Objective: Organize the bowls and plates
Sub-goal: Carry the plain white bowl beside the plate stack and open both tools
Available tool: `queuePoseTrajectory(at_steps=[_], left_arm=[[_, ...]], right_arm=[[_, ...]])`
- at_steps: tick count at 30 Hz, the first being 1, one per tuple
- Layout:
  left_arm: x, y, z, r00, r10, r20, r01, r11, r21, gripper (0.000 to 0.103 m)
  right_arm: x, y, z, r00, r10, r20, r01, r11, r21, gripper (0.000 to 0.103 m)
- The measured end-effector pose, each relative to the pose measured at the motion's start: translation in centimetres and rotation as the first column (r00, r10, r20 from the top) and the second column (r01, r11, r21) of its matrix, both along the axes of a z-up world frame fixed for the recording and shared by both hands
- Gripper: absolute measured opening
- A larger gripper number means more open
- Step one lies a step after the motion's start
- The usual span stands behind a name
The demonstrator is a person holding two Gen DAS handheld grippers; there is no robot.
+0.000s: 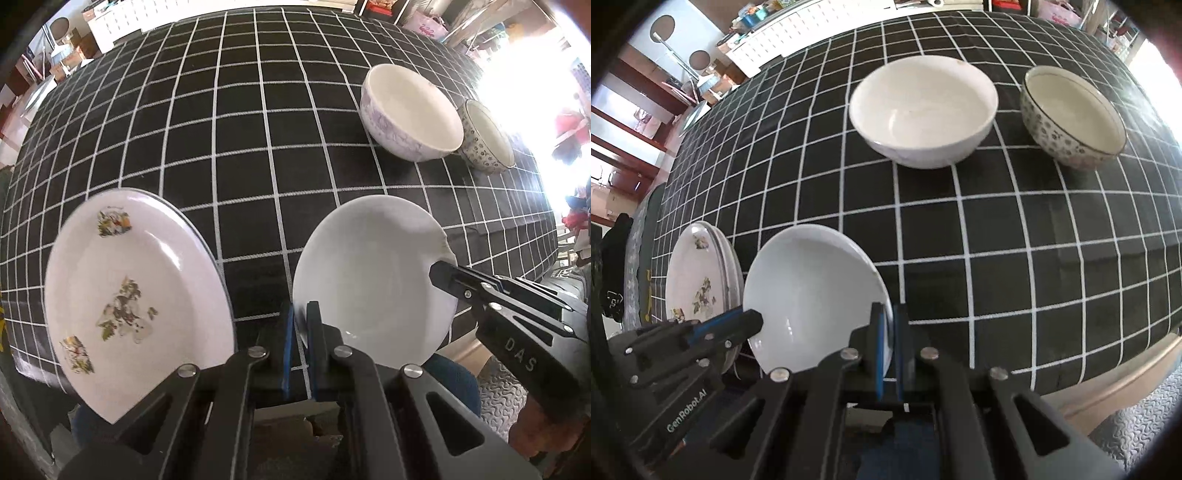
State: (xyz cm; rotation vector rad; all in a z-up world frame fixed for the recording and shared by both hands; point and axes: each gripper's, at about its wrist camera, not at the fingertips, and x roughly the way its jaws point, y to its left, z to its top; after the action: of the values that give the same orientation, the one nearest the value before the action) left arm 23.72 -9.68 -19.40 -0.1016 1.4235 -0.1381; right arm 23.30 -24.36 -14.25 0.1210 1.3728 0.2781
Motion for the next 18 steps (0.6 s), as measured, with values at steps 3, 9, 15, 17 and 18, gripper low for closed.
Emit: queuePoseTrajectory(at_steps=[3, 9, 15, 17, 18], left_arm=[[-0.2, -0.2, -0.1, 1.000, -0.003, 0.002, 0.003, 1.000, -0.005, 0.005], [-0.1, -0.4, -0.2, 1.000, -0.002, 0.013, 0.002, 1.000, -0.003, 0.006], [-0.7, -0.2, 0.1, 0.999, -0.022, 0.025, 0.022, 1.000, 0.003, 0.007], [-0.7, -0.1, 0.3, 0.999, -0.017, 0.031, 0.017, 1.000, -0.009, 0.007], [-0.8, 0.0, 0.3, 0.999, -0.019, 0.033, 0.019, 1.000, -0.007, 0.007]], right_arm=[[-0.3, -0.6, -0.6, 1.000, -0.012, -0.012, 0.012, 1.000, 0.008, 0.008], [-0.5, -0.4, -0.5, 1.000, 0.002, 0.017, -0.002, 1.000, -0.012, 0.008], [-0.6, -1.5, -0.6, 1.000, -0.028, -0.001, 0.028, 0.998, 0.059, 0.008], [-0.9, -1.7, -0.2, 0.999, -0.031, 0.012, 0.030, 0.998, 0.055, 0.009], [-1.0, -1.7, 0.1, 0.999, -0.026, 0.020, 0.025, 0.998, 0.053, 0.009]])
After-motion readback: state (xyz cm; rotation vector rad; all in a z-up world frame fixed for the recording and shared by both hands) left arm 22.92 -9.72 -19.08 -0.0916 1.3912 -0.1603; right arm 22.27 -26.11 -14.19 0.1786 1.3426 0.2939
